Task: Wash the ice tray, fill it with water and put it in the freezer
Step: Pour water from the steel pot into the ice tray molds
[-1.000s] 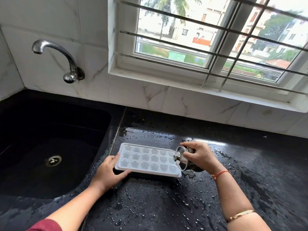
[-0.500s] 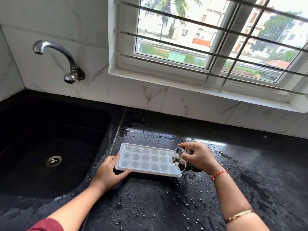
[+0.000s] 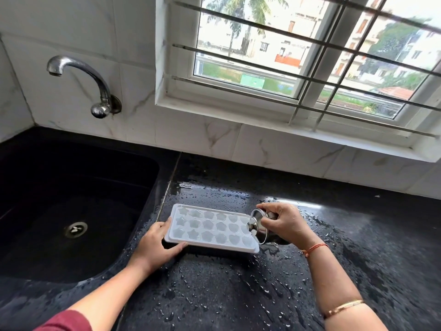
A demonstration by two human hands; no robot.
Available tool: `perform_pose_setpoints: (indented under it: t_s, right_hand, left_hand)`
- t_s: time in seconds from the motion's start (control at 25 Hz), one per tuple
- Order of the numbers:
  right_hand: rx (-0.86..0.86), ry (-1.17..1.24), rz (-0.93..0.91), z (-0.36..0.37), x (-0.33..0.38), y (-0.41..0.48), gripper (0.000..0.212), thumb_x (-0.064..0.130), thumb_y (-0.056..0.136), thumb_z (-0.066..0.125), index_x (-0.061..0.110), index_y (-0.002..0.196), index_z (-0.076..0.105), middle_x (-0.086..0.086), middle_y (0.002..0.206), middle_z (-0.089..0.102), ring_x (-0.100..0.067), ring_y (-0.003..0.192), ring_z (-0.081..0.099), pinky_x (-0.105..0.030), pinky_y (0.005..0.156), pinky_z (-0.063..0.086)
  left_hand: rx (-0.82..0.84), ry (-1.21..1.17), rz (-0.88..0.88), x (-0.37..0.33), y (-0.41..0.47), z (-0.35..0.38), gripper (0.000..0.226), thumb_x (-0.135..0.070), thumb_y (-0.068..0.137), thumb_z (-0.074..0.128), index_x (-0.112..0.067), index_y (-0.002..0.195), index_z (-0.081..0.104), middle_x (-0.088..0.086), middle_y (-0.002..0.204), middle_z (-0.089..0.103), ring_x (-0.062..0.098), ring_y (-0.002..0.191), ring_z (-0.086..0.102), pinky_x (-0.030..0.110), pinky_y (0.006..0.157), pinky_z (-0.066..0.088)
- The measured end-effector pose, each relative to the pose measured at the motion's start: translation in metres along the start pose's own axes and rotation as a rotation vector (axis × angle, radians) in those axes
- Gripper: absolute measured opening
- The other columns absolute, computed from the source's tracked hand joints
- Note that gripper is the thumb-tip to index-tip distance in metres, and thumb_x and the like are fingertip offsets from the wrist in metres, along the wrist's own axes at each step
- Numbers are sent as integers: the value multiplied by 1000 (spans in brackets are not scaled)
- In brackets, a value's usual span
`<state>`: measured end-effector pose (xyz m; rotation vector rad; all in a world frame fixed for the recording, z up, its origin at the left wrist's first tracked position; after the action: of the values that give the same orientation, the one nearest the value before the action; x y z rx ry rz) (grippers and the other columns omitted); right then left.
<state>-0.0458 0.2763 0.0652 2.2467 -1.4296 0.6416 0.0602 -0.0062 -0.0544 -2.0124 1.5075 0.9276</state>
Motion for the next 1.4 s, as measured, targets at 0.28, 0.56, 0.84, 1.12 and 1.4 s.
perform_pose_setpoints:
  t_s: [0.28,0.56,0.84,1.12,1.4]
  right_hand:
    - [-21,-12,-26,0,-3,-1,39,19,74,63,19,113,67,32,51,51,17,58,49,-34,79,23]
    - [-9,8,5,-1,-2,-6,38,19,74,64,19,112,68,27,50,55,4,51,51,-40,84,47]
    - [-7,43,6,-3,-3,-7,36,15,75,63,17,111,67,5,56,46,-13,56,45,-49,67,56]
    - [-100,244,86,-4,-2,-11,16,7,79,65,18,90,71,-4,59,56,-3,53,45,-17,49,42]
    - [-402,656,340,4,-25,-14,16,5,81,61,10,66,63,-11,86,68,-23,70,59,-30,56,53]
  left_hand:
    - [5,10,-8,2,2,2,111,-78,44,42,-23,140,38,0,119,51,18,113,53,24,94,37]
    - [-1,8,-6,2,2,2,112,-78,43,42,-21,140,39,0,121,51,18,114,52,24,96,37]
    - [-2,12,-5,3,2,2,111,-78,45,42,-22,140,39,0,120,51,18,113,53,25,96,38]
    - [-1,5,-3,2,1,2,110,-78,44,43,-23,140,38,-1,119,51,17,112,53,26,96,39]
    - [-8,4,-9,2,0,1,104,-73,50,53,-22,140,39,1,120,51,19,112,54,26,95,39]
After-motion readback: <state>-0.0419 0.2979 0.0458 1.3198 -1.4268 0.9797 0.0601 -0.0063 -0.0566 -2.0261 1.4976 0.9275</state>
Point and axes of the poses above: each hand's wrist, its own y-axis towards the middle knuckle, its own z-axis out of the palm, x = y × z, the point moved 1 cm from there along y, towards the middle knuckle
